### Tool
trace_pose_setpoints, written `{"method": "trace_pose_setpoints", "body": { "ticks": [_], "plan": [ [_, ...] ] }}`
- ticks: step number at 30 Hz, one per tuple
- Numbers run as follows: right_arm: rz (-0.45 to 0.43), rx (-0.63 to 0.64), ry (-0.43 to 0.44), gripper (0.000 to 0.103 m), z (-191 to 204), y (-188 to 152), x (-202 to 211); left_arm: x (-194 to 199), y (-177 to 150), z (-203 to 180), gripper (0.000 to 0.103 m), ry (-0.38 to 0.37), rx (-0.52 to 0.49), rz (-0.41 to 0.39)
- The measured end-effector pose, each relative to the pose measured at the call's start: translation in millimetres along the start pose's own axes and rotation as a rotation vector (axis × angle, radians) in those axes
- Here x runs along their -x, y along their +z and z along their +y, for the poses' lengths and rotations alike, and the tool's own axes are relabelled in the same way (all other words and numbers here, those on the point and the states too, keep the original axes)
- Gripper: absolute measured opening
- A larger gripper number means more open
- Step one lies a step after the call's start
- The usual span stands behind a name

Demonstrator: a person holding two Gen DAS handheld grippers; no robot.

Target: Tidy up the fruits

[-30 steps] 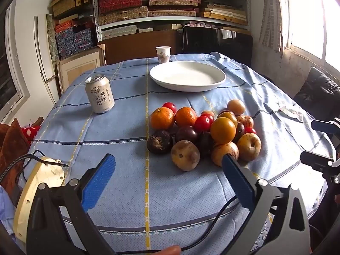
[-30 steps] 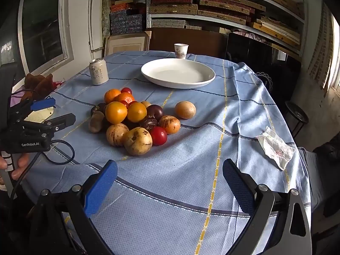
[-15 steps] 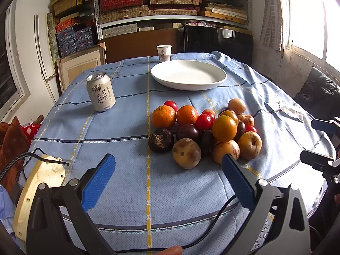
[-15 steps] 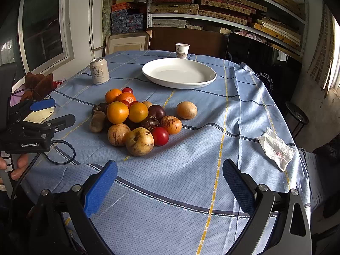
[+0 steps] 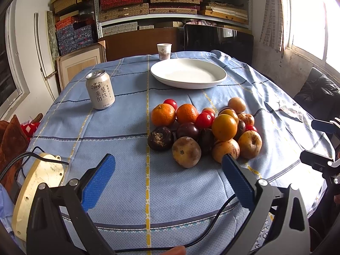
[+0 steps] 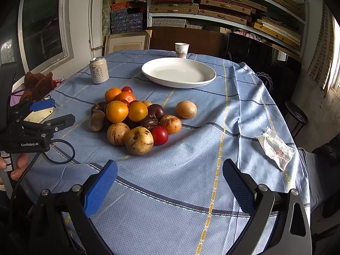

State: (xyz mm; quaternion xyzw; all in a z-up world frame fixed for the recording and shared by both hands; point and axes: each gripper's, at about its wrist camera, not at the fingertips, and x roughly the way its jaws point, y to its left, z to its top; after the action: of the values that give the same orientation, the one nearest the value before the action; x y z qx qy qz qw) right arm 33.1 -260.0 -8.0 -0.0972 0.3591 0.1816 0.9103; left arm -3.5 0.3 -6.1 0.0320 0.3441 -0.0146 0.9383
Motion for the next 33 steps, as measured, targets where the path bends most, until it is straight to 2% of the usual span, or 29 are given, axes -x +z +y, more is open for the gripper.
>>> {"method": "trace_pose_setpoints", "body": {
  "ticks": [33],
  "plan": [
    [0.005, 0.000, -0.002, 0.100, 2.2, -0.6, 0.0, -4.9, -5.5, -4.3, 0.098, -0.010, 0.003, 0.024]
  ]
}}
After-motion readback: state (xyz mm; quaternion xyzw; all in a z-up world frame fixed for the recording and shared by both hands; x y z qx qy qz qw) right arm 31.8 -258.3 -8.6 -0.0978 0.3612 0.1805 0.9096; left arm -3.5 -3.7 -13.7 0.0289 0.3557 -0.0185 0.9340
